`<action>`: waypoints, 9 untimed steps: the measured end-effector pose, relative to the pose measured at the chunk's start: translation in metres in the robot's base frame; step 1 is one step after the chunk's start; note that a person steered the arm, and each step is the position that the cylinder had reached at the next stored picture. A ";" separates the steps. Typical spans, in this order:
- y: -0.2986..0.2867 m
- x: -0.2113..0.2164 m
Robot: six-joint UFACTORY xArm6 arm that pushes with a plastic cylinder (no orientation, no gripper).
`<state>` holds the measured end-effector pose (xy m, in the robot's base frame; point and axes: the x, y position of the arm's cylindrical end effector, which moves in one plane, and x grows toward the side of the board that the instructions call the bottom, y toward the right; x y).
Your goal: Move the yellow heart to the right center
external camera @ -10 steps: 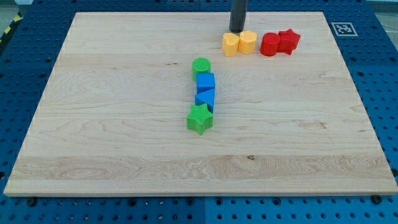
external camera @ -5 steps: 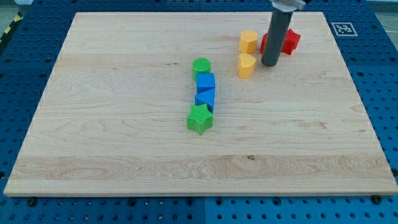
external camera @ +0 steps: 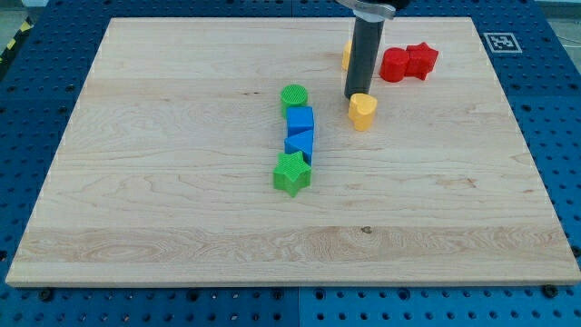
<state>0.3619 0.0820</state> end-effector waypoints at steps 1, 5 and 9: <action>-0.023 -0.004; 0.060 0.029; 0.073 0.042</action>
<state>0.4036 0.1550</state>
